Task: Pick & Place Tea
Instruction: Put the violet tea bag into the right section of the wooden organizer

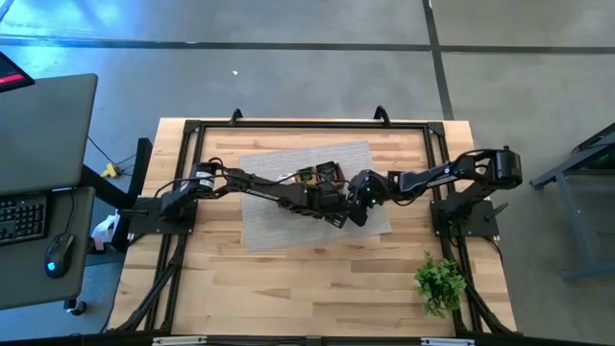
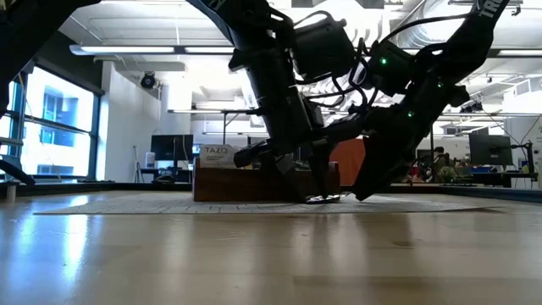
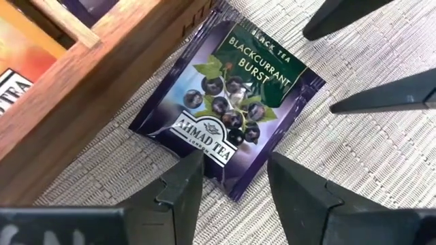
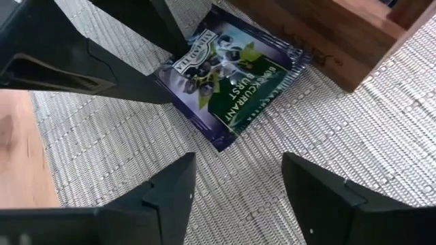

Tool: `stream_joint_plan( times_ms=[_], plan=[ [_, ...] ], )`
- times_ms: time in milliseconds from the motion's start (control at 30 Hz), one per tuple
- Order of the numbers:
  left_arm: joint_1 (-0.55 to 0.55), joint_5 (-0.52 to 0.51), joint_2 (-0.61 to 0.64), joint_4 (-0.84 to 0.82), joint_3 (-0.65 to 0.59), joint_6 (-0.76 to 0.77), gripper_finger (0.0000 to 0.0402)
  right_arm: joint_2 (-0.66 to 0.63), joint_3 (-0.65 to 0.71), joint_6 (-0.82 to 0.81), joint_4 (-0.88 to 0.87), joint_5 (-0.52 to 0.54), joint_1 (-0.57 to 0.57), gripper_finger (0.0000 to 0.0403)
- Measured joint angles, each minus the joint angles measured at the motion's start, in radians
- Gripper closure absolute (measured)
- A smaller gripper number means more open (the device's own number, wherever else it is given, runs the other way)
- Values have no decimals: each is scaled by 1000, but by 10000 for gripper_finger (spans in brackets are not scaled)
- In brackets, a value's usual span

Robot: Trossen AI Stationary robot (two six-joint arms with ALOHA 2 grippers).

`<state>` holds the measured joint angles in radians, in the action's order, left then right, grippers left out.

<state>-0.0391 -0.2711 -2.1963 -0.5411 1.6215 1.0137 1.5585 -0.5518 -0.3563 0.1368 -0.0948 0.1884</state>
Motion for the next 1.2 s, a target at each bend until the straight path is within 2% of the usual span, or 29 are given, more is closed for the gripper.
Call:
stream_joint_plan(
  times_ms=[167, 400, 633, 833, 1033, 1200],
  plan=[
    [0, 0, 0, 3, 0, -24, 237, 0, 0, 19, 4, 22, 1, 177],
    [0, -9, 0, 26, 0, -97, 237, 0, 0, 58, 40, 12, 1, 182],
    [-4, 17, -2, 66, 0, -151, 237, -1, 0, 49, 60, -2, 1, 210],
    [-14, 32, -4, 135, 0, -182, 237, -1, 37, -26, 132, -42, 1, 245],
    [-14, 36, -4, 134, 0, -185, 237, -4, 71, -93, 106, 56, 2, 275],
    [-15, 44, -2, 140, 2, -171, 237, -27, 71, -48, 102, 106, 4, 276]
  ],
)
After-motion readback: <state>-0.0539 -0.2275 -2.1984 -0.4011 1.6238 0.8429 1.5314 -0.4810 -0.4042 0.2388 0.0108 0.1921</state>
